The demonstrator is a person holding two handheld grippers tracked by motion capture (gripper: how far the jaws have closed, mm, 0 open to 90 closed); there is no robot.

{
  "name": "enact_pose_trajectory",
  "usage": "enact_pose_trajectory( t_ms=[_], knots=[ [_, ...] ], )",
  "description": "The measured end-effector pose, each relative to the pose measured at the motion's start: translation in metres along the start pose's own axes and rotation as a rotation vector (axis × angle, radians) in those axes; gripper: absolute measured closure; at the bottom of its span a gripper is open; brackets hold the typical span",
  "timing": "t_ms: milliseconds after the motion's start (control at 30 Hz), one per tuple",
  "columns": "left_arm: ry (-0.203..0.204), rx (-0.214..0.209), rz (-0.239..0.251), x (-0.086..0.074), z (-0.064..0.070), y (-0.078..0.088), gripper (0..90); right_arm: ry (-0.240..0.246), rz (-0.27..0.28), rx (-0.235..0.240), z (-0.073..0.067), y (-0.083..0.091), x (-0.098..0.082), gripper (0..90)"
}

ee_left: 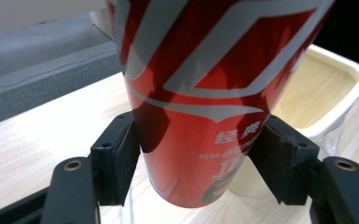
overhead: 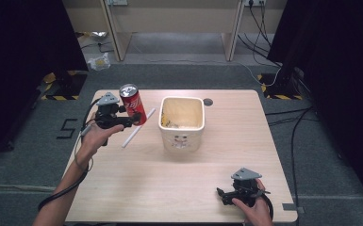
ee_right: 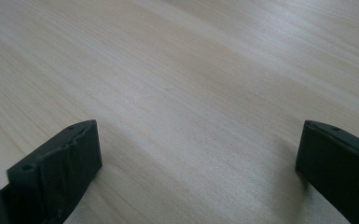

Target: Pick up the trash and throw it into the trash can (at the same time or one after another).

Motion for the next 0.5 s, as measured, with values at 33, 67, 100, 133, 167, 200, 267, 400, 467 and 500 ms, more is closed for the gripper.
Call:
enact_pose_trajectory(
  t_ms=[33,67,100,133,167,200,267,400,467,500],
  knots=[
    [0.0,0.0,0.0,0.0,0.0,0.0,34.4,0.0,0.0,0.0,0.0,0.0,0.0,0.4],
    [-0.003,-0.009,0.002,0.004,0.003,-0.001,34.4,0.0,0.0,0.0,0.0,0.0,0.0,0.4],
    [-0.003,-0.009,0.002,0.004,0.003,-0.001,34.4,0.0,0.0,0.0,0.0,0.0,0.0,0.4],
    [-0.011,-0.02,0.002,0.009,0.008,-0.002,34.4,-0.001,0.0,0.0,0.0,0.0,0.0,0.4],
    [-0.014,-0.025,0.002,0.011,0.01,-0.003,34.4,0.0,0.0,0.0,0.0,0.0,0.0,0.4],
    [-0.014,-0.025,0.002,0.011,0.01,-0.003,34.4,0.0,0.0,0.0,0.0,0.0,0.0,0.4],
    [-0.018,-0.043,0.004,0.016,0.015,-0.005,34.4,0.0,0.0,0.0,0.0,0.0,0.0,0.4],
    [-0.025,-0.052,0.007,0.022,0.02,-0.009,34.4,-0.003,-0.001,0.002,0.0,0.0,0.0,0.4],
    [-0.035,-0.061,0.006,0.027,0.025,-0.013,34.4,-0.003,-0.001,0.001,0.0,0.0,0.0,0.4],
    [-0.036,-0.064,0.007,0.028,0.027,-0.014,34.4,-0.003,-0.001,0.002,0.0,0.0,0.0,0.4]
  ],
)
Point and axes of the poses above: each handheld gripper's, and its own axes: y roughly backward along the jaws, x roughly out of its top, z roughly to its right, the point moved 6 cm from there along -y, roughly forward along the jaws, and after that the axes turned 11 degrees about -x, right-handed, at the moved point
